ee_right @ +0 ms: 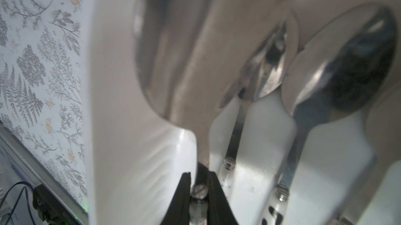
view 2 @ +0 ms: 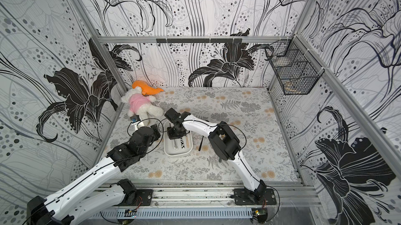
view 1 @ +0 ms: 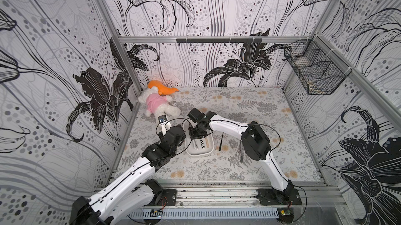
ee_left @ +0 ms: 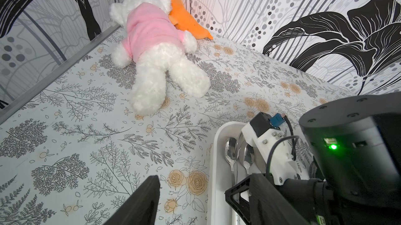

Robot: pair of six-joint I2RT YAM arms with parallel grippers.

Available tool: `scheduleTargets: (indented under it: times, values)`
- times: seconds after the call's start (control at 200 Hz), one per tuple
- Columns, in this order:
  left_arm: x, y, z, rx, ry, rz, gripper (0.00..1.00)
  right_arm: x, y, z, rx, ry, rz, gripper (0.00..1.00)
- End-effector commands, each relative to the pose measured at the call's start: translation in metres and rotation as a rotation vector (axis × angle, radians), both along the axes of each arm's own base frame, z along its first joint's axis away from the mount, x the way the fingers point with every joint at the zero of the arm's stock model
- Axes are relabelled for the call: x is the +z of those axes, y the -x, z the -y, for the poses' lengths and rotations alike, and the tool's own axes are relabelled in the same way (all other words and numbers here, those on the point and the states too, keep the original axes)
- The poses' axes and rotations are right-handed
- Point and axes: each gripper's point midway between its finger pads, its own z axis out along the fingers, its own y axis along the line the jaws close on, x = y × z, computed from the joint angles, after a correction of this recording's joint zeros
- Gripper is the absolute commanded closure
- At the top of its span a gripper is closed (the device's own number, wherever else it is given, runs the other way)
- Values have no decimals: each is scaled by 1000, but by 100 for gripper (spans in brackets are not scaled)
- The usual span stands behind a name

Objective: Put the spoon into the storage box
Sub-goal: Place the spoon in the storage box.

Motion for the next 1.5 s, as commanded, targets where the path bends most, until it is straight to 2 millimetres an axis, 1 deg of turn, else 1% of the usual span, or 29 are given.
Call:
scheduleTargets:
  times: [0.0,0.345,0.446,0.581,0.826,0.906,1.107,1.307,1.497]
  values:
    - [1,-3,-2,18,2,17,29,-9,4,0,18,25,-18,100]
    - [1,-3,-1,13,4,14,29,-15,6,-3,23,31,-26,100]
    - [1,-4,0,11,2,13,29,-19,6,-2,25,41,-27,97]
    - [1,-5,1,9,1,9,29,-20,5,-3,26,42,-26,91]
    - [0,-6,2,7,-4,6,29,-25,5,-2,31,55,-25,86]
    - [0,-7,4,1,1,7,29,-25,5,-3,33,52,-24,83]
    - [-2,-11,8,-7,-3,-6,28,-23,5,-7,39,33,-27,80]
    - [-2,-11,8,-6,-2,-6,28,-25,5,-8,43,33,-33,79]
    - [-6,-9,7,-4,4,-11,29,-19,6,-13,50,0,-34,78]
